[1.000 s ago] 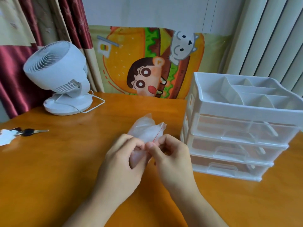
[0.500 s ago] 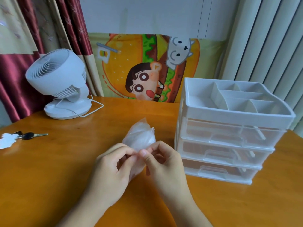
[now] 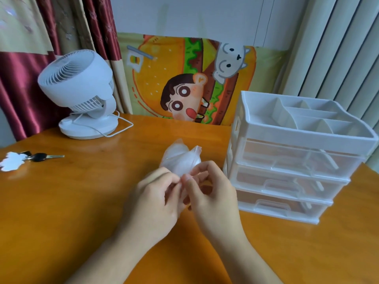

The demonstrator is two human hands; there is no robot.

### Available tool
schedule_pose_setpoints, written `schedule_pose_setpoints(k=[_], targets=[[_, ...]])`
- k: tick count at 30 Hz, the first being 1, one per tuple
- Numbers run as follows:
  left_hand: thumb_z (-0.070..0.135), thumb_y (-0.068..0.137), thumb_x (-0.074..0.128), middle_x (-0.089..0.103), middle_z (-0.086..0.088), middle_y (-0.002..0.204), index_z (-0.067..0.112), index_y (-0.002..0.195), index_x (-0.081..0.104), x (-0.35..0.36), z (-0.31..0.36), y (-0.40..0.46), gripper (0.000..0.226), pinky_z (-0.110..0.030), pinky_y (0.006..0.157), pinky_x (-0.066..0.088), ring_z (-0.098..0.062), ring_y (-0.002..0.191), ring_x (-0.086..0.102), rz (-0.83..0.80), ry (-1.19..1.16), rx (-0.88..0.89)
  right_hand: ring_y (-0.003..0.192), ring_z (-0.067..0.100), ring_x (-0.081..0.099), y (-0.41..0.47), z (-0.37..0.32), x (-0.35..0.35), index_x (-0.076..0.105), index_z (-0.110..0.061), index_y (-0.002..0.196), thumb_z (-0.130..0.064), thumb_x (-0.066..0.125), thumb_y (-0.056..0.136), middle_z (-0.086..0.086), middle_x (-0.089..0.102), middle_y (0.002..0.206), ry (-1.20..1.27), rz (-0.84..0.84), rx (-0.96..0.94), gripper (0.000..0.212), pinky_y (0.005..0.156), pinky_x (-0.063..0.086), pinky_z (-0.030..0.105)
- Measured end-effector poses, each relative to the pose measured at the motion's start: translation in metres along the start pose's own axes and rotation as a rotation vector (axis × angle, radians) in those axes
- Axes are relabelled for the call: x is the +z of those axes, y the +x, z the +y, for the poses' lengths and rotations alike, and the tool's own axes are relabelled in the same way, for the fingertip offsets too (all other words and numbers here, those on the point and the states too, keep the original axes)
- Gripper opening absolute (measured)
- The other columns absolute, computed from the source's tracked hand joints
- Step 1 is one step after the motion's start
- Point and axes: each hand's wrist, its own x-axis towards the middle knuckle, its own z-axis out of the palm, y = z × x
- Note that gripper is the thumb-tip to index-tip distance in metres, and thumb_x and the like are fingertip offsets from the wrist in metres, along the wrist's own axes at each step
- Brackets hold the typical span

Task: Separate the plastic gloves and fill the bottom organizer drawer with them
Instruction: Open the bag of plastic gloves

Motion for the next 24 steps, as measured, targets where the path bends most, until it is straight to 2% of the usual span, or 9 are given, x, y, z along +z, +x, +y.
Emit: schedule_pose_setpoints(k=[3,6,8,13,15,19,22,24], targets=[[0.015,0.093,0.072,0.045,0.024,0.076,0.026,0.082,0.069,0.003,0.004,-0.002,0.017,-0.021,0.058,0.039,-0.005,0.068,0.049,-0.037,0.024,0.025,0.074,0.007,0.07,0.001,0.003,0.002,0.07,-0.031,0.088,-0.019,0.071,0.098,-0.011,0.071,0.08,-0.144,0.092,-0.014,0.016,0.063,0.052,0.019],[0.019,0.093,0.072,0.048,0.022,0.076,0.029,0.08,0.067,0.005,0.007,-0.002,0.017,-0.015,0.058,0.038,-0.006,0.069,0.053,-0.04,0.011,-0.001,0.082,-0.003,0.068,0.003,0.003,0.0,0.075,-0.031,0.083,-0.018,0.072,0.095,-0.016,0.073,0.079,-0.173,0.113,0.066,0.018,0.068,0.048,0.01],[0.024,0.092,0.069,0.051,0.02,0.076,0.031,0.078,0.063,0.005,0.008,-0.001,0.017,-0.012,0.057,0.038,-0.008,0.071,0.056,-0.035,-0.009,-0.038,0.081,-0.004,0.067,0.004,0.003,-0.003,0.075,-0.03,0.081,-0.02,0.072,0.095,-0.019,0.073,0.077,-0.168,0.1,0.111,0.017,0.067,0.048,0.01],[0.033,0.094,0.065,0.067,0.018,0.077,0.028,0.087,0.066,0.003,0.01,0.0,0.009,-0.017,0.055,0.049,-0.01,0.075,0.067,0.034,-0.108,-0.135,0.079,0.0,0.069,0.003,0.001,-0.002,0.073,-0.029,0.078,-0.025,0.076,0.093,-0.017,0.073,0.075,-0.194,0.074,0.089,0.016,0.069,0.053,0.018],[0.038,0.095,0.065,0.07,0.015,0.073,0.026,0.086,0.069,0.001,0.013,0.001,0.016,-0.018,0.055,0.051,-0.01,0.071,0.07,0.049,-0.171,-0.155,0.076,0.001,0.069,0.0,-0.002,-0.001,0.071,-0.029,0.077,-0.025,0.076,0.093,-0.017,0.072,0.073,-0.208,0.074,0.039,0.017,0.066,0.054,0.019],[0.038,0.09,0.075,0.071,0.012,0.067,0.027,0.083,0.066,0.0,0.015,0.002,0.015,-0.021,0.05,0.05,-0.013,0.058,0.068,0.062,-0.216,-0.216,0.066,0.006,0.069,-0.002,-0.008,0.002,0.064,-0.024,0.078,-0.016,0.075,0.091,-0.012,0.071,0.07,-0.148,0.081,-0.022,0.019,0.056,0.052,0.018],[0.033,0.09,0.076,0.07,0.01,0.062,0.026,0.08,0.067,0.0,0.016,0.003,0.015,-0.022,0.049,0.049,-0.013,0.053,0.067,0.058,-0.244,-0.253,0.067,0.011,0.07,-0.002,-0.008,0.003,0.061,-0.025,0.082,-0.016,0.076,0.089,-0.009,0.071,0.072,-0.108,0.077,-0.031,0.019,0.058,0.056,0.028],[0.034,0.09,0.077,0.07,0.006,0.059,0.025,0.08,0.069,-0.001,0.016,0.003,0.016,-0.03,0.051,0.053,-0.014,0.052,0.067,0.037,-0.287,-0.277,0.068,0.011,0.071,-0.002,-0.008,0.002,0.062,-0.025,0.085,-0.018,0.076,0.089,-0.009,0.072,0.074,-0.098,0.063,-0.031,0.017,0.061,0.058,0.03]])
